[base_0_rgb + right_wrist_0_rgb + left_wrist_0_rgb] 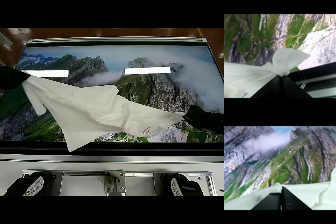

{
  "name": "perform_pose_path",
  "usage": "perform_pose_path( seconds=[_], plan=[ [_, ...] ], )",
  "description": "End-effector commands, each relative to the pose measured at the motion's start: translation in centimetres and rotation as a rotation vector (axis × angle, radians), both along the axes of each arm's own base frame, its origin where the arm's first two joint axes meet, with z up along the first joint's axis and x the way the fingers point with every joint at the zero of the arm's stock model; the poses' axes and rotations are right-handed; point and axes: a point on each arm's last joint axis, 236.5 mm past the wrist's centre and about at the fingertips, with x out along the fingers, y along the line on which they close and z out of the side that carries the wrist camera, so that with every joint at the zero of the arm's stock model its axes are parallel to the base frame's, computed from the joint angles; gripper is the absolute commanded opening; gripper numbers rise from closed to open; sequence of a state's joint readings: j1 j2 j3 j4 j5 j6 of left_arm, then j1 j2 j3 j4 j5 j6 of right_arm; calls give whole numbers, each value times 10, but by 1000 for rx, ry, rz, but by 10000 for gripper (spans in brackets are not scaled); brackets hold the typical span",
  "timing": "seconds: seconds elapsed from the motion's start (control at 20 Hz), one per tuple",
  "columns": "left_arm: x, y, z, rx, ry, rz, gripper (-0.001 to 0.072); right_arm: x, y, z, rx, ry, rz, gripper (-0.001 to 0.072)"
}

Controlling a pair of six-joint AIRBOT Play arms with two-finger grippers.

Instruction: Fold the shirts.

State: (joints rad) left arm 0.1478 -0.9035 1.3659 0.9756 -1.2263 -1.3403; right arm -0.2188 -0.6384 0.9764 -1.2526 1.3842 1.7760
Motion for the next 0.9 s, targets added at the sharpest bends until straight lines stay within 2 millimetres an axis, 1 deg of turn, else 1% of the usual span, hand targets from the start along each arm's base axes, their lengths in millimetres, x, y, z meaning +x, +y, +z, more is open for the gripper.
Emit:
perform_pose_path(
  seconds=[0.0, 0.05, 0.15, 0.25, 0.3, 0.35, 0.45, 0.55, 0.6, 0.65, 0.7, 0.75, 0.8, 0.85],
  plan=[
    [53, 2, -62, -45, 110, 30, 38, 65, -19, -75, 82, -70, -178, 51],
    [72, -4, -77, -62, 124, 33, 38, 85, -22, -90, 119, -87, -222, 52],
    [100, -22, -110, -74, 150, 14, 38, 126, -31, -108, 191, -142, -310, 52],
    [120, -44, -146, -73, 186, -3, 39, 157, -38, -126, 205, -197, -358, 52],
    [126, -57, -164, -73, 210, -14, 39, 166, -37, -138, 192, -200, -365, 52],
    [129, -69, -181, -69, 236, -32, 39, 170, -32, -153, 182, -182, -358, 52],
    [127, -92, -217, -58, 308, -73, 39, 169, -13, -183, 165, -116, -308, 52],
    [123, -108, -245, -64, 379, -84, 42, 166, -1, -202, 152, -70, -272, 53],
    [122, -111, -253, -76, 408, -71, 138, 166, 0, -204, 151, -65, -269, 53],
    [121, -109, -256, -77, 419, -67, 382, 166, -1, -202, 149, -72, -268, 87],
    [117, -100, -254, -58, 435, -71, 621, 168, -7, -195, 139, -87, -264, 177],
    [111, -84, -251, -26, 470, -84, 657, 171, -19, -183, 98, -119, -236, 387],
    [100, -62, -246, 8, 528, -97, 657, 172, -33, -168, 35, -152, -193, 536],
    [87, -40, -242, 30, 594, -103, 655, 169, -51, -151, -53, -178, -137, 556]
  ],
)
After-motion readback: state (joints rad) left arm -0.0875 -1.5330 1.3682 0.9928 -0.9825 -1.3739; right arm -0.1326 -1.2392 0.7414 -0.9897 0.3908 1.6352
